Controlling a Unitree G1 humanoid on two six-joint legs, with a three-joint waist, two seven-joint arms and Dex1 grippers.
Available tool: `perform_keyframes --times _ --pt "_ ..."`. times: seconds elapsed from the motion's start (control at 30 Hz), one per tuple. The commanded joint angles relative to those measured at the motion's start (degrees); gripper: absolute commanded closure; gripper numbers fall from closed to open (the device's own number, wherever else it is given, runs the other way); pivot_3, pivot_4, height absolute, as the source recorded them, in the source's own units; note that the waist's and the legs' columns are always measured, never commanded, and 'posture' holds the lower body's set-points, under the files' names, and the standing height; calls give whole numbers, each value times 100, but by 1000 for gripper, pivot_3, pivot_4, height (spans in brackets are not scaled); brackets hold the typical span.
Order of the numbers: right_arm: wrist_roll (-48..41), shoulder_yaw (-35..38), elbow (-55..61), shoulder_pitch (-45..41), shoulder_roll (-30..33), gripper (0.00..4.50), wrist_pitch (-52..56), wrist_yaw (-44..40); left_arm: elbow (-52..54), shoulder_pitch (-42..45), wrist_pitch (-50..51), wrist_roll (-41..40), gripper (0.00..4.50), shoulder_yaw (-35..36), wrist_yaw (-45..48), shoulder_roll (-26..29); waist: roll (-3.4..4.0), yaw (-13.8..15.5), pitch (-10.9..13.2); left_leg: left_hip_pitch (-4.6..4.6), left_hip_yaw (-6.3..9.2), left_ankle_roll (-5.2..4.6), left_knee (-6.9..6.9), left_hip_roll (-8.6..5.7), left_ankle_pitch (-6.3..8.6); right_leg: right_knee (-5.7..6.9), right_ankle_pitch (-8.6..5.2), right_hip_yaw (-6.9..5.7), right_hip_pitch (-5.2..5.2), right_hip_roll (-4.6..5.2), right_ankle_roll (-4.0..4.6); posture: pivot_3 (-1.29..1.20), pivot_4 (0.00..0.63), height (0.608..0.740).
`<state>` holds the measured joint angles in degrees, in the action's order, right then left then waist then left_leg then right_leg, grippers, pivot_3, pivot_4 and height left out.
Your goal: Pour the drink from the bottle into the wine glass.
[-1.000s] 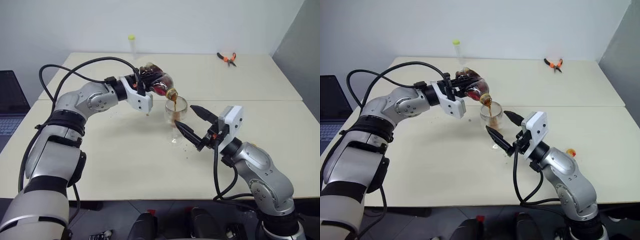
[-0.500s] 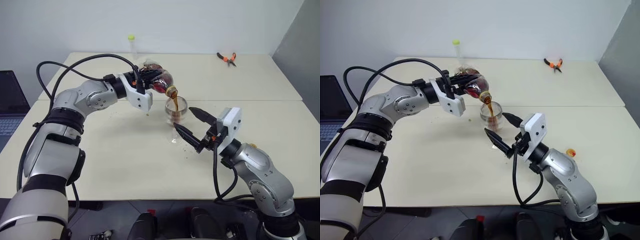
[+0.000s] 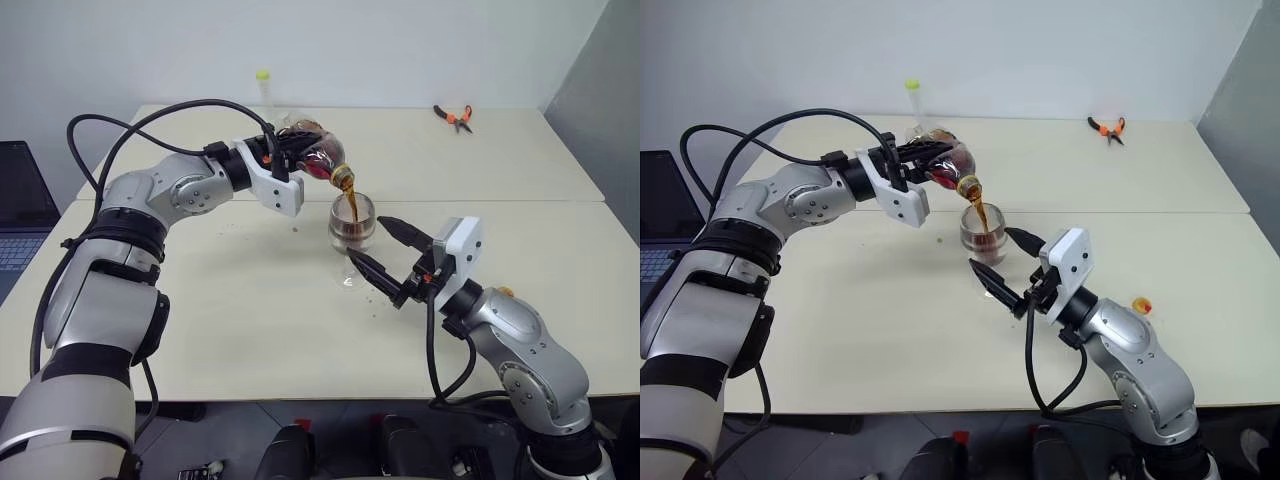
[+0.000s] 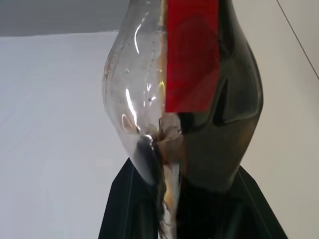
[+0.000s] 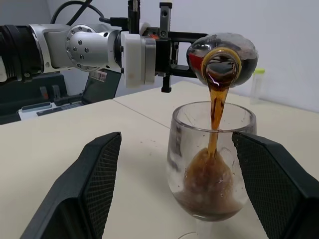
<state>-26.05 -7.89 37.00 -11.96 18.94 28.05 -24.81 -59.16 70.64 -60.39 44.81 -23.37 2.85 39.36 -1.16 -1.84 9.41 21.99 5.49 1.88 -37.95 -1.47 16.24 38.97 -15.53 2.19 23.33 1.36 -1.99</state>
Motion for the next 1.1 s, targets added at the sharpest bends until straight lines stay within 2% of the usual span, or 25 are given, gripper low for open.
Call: perform_keyframes --times 0.03,1.1 --pt "-113 127 254 -3 -30 693 -19 41 -5 323 14 -31 3761 32 -203 142 0 0 0 0 0 0 0 0 0 0 0 0 0 0 0 0 150 740" --pt "-171 184 274 58 5 693 13 93 -203 446 66 -14 3762 -124 -380 118 0 0 0 0 0 0 -1 -5 0 1 0 0 0 0 0 0 150 740"
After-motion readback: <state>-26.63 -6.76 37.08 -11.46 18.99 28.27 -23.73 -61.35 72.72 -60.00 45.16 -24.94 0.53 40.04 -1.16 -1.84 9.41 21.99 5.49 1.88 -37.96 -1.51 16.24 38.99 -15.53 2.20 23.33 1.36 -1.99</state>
